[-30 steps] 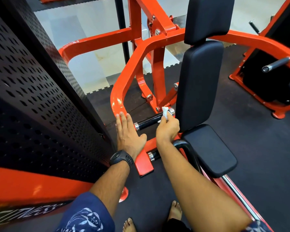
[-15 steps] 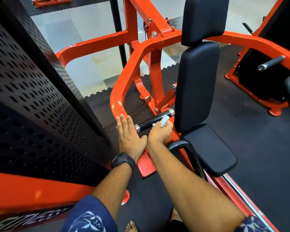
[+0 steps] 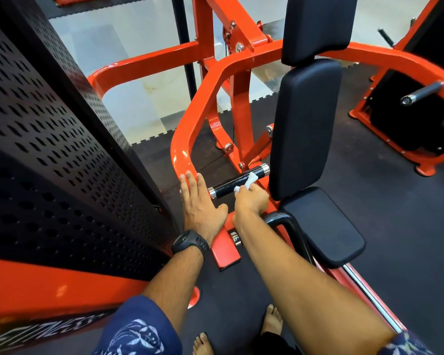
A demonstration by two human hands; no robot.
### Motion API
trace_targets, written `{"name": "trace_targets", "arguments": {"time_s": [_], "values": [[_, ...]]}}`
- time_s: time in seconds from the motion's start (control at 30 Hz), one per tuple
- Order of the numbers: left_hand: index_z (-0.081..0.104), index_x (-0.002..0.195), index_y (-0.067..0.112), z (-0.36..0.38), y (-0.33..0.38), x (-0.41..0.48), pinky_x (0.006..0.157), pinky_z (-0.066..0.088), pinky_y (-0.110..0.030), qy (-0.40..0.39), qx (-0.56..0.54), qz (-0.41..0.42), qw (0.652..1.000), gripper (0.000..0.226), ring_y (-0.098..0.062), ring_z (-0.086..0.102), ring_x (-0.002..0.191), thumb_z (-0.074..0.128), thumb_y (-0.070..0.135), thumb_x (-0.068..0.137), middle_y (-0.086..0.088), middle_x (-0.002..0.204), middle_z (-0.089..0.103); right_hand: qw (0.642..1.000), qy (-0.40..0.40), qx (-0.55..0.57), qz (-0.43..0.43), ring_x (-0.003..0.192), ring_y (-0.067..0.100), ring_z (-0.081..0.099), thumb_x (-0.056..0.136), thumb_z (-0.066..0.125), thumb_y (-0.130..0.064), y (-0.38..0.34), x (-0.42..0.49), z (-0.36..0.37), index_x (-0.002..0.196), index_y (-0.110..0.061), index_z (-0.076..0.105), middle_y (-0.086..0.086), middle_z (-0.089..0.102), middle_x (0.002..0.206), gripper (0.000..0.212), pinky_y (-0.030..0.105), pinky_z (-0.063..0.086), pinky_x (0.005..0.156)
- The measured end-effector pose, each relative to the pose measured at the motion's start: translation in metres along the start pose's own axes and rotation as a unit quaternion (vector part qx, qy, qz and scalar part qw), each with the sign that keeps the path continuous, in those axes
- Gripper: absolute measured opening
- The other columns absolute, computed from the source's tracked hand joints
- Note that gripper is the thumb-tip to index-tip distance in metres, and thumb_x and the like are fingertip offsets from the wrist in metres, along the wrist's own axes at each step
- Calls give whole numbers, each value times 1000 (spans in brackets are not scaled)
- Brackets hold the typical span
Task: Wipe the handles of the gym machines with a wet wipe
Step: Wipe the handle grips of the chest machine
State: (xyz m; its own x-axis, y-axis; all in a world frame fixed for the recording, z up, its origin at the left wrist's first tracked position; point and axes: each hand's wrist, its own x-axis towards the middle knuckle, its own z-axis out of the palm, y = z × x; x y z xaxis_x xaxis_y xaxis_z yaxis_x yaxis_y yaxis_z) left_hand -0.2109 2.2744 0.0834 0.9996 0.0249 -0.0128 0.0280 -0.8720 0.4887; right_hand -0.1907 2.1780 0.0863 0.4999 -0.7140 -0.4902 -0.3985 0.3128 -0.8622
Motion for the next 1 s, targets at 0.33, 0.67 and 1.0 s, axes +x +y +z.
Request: {"name": "trace_targets", "arguments": {"time_s": [0.33, 0.67, 1.0], "values": [[13, 158, 7, 0, 0, 0, 125, -4, -40, 3, -19, -1, 1000, 97, -23, -16, 153, 66, 25, 79, -12, 168, -3, 792, -185, -366, -452, 108, 27, 54, 96, 48, -16, 8, -7, -25, 111, -13, 64, 10, 56, 117, 22, 47, 45, 93], [21, 157, 4, 2, -1, -2, 125, 8, -44, 27, -30, 5, 999, 94, -24, -10, 154, 66, 27, 78, -13, 167, 3, 605, -318, -442, -581, 104, 22, 54, 80, 63, -2, -21, 35, -29, 123, -20, 66, 3, 57, 102, 46, 32, 47, 89], [24, 156, 3, 3, -2, -1, 124, 13, -46, 43, -48, 2, 998, 89, -23, -8, 155, 59, 28, 78, -13, 167, 6, 444, -329, -518, -652, 94, 31, 62, 84, 70, -12, -22, 30, -18, 118, -8, 65, 10, 63, 100, 35, 39, 53, 69]]}}
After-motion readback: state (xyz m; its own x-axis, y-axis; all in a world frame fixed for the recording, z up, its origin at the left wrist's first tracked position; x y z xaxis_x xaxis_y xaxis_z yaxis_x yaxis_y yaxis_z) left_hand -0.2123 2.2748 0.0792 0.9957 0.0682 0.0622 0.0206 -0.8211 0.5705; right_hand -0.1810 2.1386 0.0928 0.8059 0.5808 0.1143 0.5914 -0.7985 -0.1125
